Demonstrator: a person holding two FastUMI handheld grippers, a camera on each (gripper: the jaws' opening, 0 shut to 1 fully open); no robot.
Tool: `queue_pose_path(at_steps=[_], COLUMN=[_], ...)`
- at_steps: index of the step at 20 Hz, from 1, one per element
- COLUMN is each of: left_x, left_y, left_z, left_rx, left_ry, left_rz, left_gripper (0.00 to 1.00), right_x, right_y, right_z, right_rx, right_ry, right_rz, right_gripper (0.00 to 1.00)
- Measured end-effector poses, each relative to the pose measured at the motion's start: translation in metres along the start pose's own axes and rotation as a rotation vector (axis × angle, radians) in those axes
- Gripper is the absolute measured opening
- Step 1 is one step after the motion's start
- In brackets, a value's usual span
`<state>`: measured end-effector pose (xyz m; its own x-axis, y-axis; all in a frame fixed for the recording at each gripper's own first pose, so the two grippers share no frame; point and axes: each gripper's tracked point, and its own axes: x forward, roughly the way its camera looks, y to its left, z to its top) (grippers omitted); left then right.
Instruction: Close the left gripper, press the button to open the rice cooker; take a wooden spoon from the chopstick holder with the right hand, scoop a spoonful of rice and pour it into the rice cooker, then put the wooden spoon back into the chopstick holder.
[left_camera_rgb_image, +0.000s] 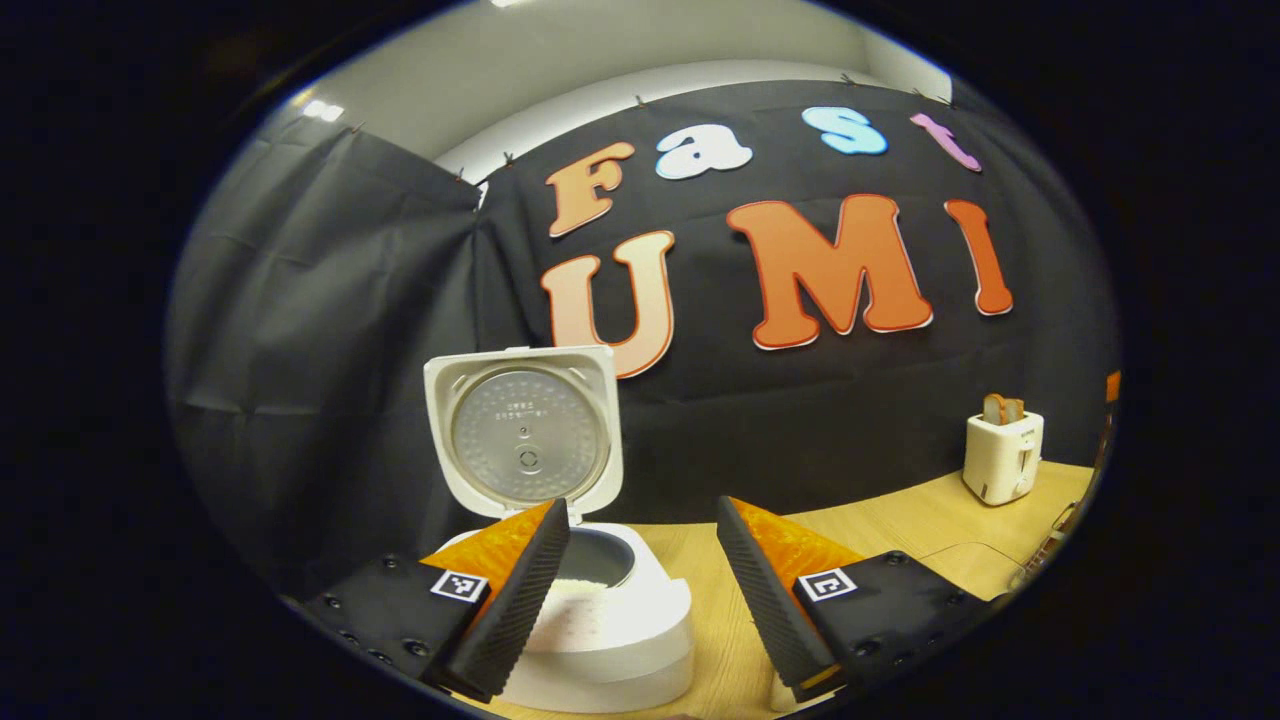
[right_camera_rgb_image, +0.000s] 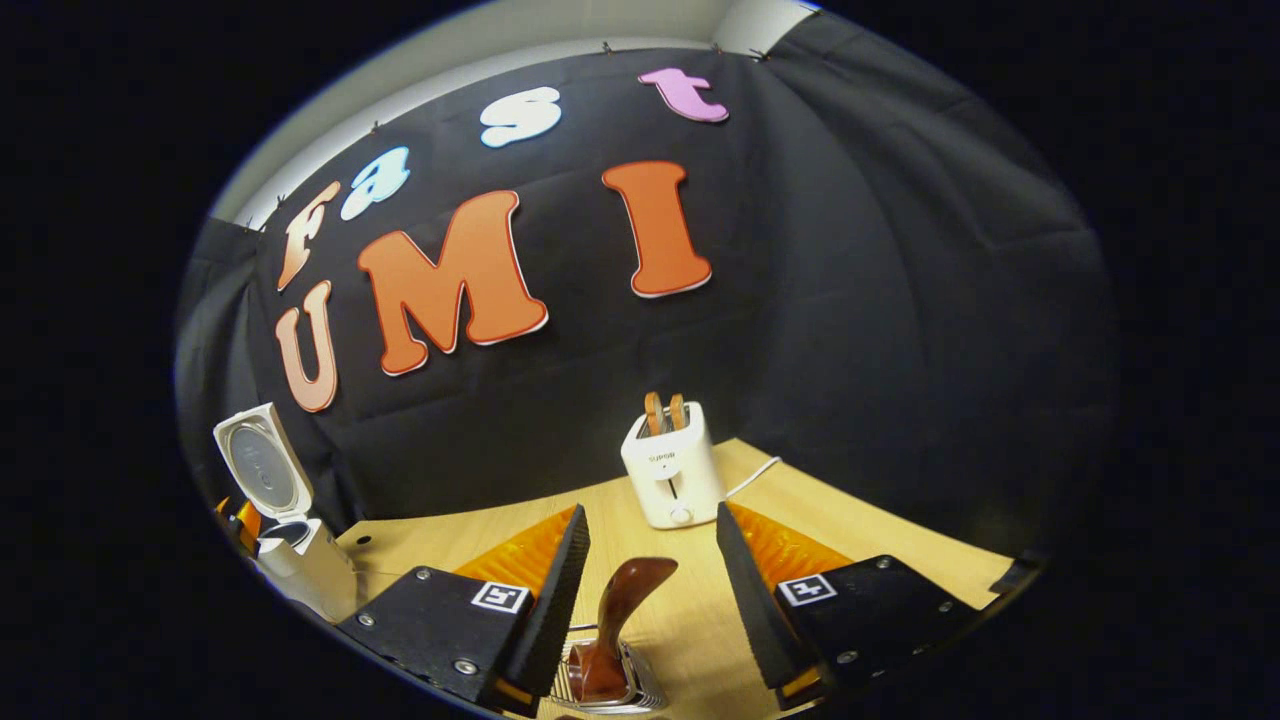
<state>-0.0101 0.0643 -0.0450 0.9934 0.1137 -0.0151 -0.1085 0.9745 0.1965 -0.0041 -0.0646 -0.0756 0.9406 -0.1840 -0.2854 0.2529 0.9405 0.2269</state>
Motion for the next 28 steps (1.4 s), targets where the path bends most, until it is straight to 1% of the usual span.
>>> queue_pose_path(at_steps=[1,2,3,4,5,6,7,8,9,11,12,13,14,15,17,18,19,20,21,22,23,24,25,27,28], left_x=[0.000,-0.003,-0.003,-0.003,-0.004,-0.004,-0.005,-0.005,-0.006,-0.007,-0.007,-0.008,-0.009,-0.008,-0.005,-0.003,0.000,0.003,0.004,0.006,0.009,0.014,0.020,0.035,0.044], left_y=[-0.008,-0.016,-0.020,-0.023,-0.025,-0.028,-0.029,-0.031,-0.034,-0.038,-0.041,-0.043,-0.044,-0.045,-0.038,-0.031,-0.022,-0.014,-0.010,-0.005,0.005,0.015,0.023,0.044,0.059], left_z=[0.004,0.008,0.009,0.011,0.013,0.016,0.018,0.019,0.021,0.026,0.027,0.027,0.028,0.028,0.030,0.028,0.030,0.033,0.035,0.039,0.044,0.047,0.049,0.057,0.063], left_rx=[0.009,0.015,0.016,0.013,0.009,0.004,-0.002,-0.008,-0.014,-0.026,-0.033,-0.037,-0.040,-0.041,-0.049,-0.061,-0.073,-0.080,-0.085,-0.087,-0.084,-0.078,-0.079,-0.104,-0.116], left_ry=[-0.010,-0.016,-0.021,-0.026,-0.028,-0.032,-0.034,-0.036,-0.036,-0.043,-0.044,-0.044,-0.046,-0.049,-0.052,-0.053,-0.055,-0.056,-0.059,-0.067,-0.082,-0.092,-0.087,-0.082,-0.084], left_rz=[-0.019,-0.041,-0.054,-0.064,-0.072,-0.080,-0.087,-0.094,-0.102,-0.120,-0.128,-0.134,-0.138,-0.141,-0.122,-0.105,-0.087,-0.073,-0.068,-0.064,-0.044,-0.024,-0.008,0.022,0.044], left_gripper=[0.95,0.99,0.95,0.95,0.99,0.95,0.94,0.99,0.99,0.99,0.95,0.95,0.99,0.99,0.99,0.95,0.94,0.99,0.95,0.99,0.99,0.99,0.94,0.94,1.00], right_x=[-0.003,-0.005,-0.007,-0.008,-0.009,-0.009,-0.009,-0.009,-0.010,-0.013,-0.013,-0.013,-0.014,-0.014,-0.014,-0.014,-0.014,-0.014,-0.012,-0.012,-0.012,-0.011,-0.010,-0.011,-0.011], right_y=[0.006,0.011,0.017,0.024,0.030,0.037,0.039,0.044,0.049,0.065,0.072,0.076,0.081,0.085,0.090,0.092,0.092,0.093,0.092,0.094,0.093,0.093,0.092,0.090,0.090], right_z=[0.009,0.015,0.020,0.024,0.027,0.029,0.030,0.031,0.031,0.031,0.030,0.028,0.028,0.028,0.026,0.026,0.027,0.028,0.029,0.028,0.028,0.028,0.027,0.026,0.027], right_rx=[-0.016,-0.028,-0.032,-0.036,-0.038,-0.046,-0.052,-0.058,-0.058,-0.058,-0.064,-0.075,-0.088,-0.099,-0.115,-0.119,-0.121,-0.121,-0.119,-0.118,-0.117,-0.119,-0.121,-0.127,-0.129], right_ry=[-0.033,-0.055,-0.072,-0.086,-0.095,-0.105,-0.109,-0.117,-0.119,-0.121,-0.121,-0.122,-0.125,-0.128,-0.128,-0.130,-0.133,-0.135,-0.134,-0.132,-0.132,-0.132,-0.129,-0.126,-0.127], right_rz=[0.009,0.020,0.031,0.045,0.059,0.074,0.077,0.087,0.097,0.142,0.157,0.168,0.178,0.188,0.202,0.205,0.208,0.209,0.211,0.215,0.213,0.214,0.212,0.211,0.210], right_gripper=[0.79,0.80,0.82,0.83,0.84,0.85,0.85,0.94,0.85,0.86,0.86,0.86,0.86,0.86,0.86,0.87,0.87,0.87,0.87,0.87,0.87,0.87,0.87,0.87,0.87])
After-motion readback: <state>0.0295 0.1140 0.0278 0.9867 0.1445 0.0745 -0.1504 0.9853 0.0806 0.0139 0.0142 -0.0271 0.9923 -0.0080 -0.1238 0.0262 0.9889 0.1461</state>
